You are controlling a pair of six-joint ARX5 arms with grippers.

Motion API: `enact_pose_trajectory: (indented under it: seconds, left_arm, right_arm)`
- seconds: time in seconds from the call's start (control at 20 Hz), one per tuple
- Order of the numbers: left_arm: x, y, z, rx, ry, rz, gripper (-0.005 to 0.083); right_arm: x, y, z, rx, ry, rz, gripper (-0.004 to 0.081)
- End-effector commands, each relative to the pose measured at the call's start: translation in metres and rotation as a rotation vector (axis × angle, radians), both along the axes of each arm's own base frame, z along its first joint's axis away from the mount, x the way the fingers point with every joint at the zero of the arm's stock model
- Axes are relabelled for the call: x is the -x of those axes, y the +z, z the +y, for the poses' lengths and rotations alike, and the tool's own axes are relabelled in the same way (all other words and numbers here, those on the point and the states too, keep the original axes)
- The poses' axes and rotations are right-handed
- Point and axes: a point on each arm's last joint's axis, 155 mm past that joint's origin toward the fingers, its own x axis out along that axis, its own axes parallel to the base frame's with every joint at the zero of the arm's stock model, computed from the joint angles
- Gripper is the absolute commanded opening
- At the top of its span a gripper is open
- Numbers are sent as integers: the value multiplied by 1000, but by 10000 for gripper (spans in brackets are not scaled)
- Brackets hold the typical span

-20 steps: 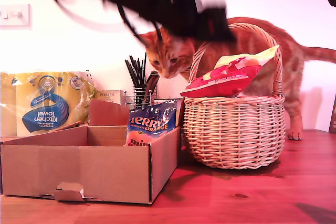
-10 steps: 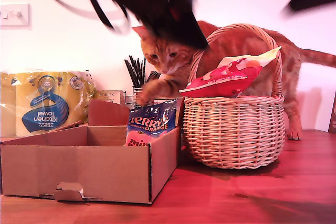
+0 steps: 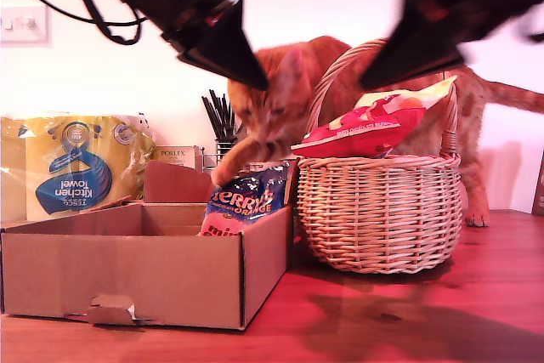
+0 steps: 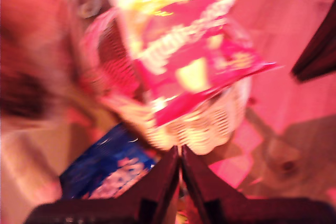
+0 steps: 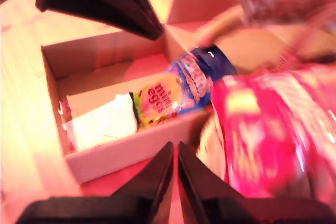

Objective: Move the bags of Easter eggs from the cardboard box on the left into the woven basket on the right side.

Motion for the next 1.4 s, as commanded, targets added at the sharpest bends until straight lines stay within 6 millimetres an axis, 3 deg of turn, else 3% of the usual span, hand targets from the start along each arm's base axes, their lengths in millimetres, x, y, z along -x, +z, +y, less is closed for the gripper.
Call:
enact_pose_trajectory:
  seconds: [0.0,0.15,0.3,0.5,0.7,0.95,1.15,1.35]
  left_arm:
    - [-1,-17,14,-22,22,41,-20]
    - [-9,-28,32,-16,56,71,-20]
    - [-11,-43,47,-20,84,101,-20]
    - [-10,-43,45,6,63,107,-20]
    - [-11,-40,43,17,57,97,-20]
    - [-10,-42,45,12,60,107,-20]
    - [-13,-44,52,19,52,104,-20]
    - [-11,-70,70,83,33,94,-20]
  right_arm:
    - [-5,-1,12,27,38,-2,-13]
    - [-19,-21,17,125,53,26,-13]
    - [-44,-32,5,248,-22,-16,-13]
    - [-77,-16,-27,403,-163,-144,-13]
    - [-94,8,-39,426,-250,-206,-13]
    - [-83,5,-35,411,-214,-168,-13]
    - [-57,33,-18,263,-169,-140,-13]
    - [-25,66,-25,184,-161,-133,-13]
